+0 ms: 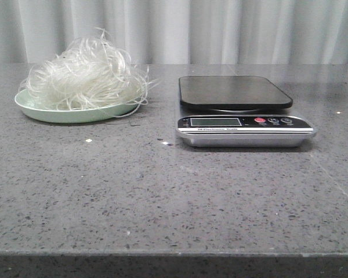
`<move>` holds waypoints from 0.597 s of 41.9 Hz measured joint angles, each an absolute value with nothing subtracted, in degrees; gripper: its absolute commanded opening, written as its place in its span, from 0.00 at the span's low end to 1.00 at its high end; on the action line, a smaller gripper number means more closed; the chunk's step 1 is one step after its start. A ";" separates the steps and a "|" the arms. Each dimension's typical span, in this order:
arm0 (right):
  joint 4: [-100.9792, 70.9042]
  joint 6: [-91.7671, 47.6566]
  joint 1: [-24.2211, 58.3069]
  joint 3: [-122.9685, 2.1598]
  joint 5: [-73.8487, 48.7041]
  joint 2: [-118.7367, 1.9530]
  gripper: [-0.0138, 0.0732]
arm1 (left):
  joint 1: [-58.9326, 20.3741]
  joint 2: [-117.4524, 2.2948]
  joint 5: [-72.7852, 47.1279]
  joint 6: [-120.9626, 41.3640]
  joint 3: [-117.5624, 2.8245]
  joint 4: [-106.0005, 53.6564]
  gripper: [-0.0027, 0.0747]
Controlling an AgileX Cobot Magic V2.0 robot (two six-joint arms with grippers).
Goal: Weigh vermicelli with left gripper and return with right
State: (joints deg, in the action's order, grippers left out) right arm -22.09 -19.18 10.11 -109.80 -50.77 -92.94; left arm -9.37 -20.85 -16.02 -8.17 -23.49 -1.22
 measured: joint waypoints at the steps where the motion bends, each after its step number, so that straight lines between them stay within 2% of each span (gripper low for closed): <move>1: -22.09 -19.06 10.09 -108.01 -49.90 -91.80 0.33 | -9.37 -20.85 -16.02 -8.17 -23.49 -1.32 0.21; 14: -21.51 -18.97 9.84 -73.22 -29.54 -72.73 0.33 | -9.37 -20.85 -16.02 -8.17 -23.49 -1.70 0.21; 25: -21.29 -18.97 9.71 -49.55 -14.59 -55.88 0.33 | -9.37 -20.85 -16.02 -8.17 -23.49 -1.70 0.21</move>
